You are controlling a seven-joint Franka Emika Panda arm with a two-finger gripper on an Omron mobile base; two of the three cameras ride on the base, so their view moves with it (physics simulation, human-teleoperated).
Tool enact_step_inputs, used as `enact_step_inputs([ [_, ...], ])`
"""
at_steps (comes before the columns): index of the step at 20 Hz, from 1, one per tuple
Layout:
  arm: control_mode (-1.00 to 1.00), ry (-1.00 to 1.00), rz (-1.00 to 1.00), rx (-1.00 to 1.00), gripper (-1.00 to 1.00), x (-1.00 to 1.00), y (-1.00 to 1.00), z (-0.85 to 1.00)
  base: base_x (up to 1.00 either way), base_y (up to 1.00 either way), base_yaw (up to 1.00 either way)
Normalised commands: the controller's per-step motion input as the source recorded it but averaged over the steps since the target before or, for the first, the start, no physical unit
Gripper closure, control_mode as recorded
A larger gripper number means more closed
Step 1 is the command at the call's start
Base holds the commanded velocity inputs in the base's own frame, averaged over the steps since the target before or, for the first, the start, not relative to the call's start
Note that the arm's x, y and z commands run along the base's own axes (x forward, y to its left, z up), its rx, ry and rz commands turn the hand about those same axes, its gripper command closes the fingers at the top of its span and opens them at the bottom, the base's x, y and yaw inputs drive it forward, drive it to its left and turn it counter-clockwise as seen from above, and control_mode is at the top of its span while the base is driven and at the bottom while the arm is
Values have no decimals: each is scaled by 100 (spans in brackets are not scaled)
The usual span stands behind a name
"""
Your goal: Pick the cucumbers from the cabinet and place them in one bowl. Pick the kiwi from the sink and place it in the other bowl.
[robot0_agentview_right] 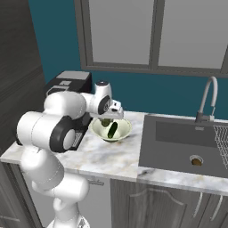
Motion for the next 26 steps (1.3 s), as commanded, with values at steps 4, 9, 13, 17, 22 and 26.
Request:
enact_step_inputs([
  [4, -100, -6, 2, 0, 100, -23, 0, -26, 0, 0, 0],
  [9, -100, -2, 8, 0, 100, 46, 0, -5, 0, 0, 0],
  [13, -100, 4, 11, 1, 100, 73, -16, 0, 0, 0, 0],
  [17, -100, 1, 2, 0, 100, 8, -13, -3, 0, 0, 0],
  [22, -100, 1, 0, 0, -100, -25, 0, -12, 0, 0, 0],
  [26, -100, 1, 0, 0, -100, -29, 16, -18, 0, 0, 0],
])
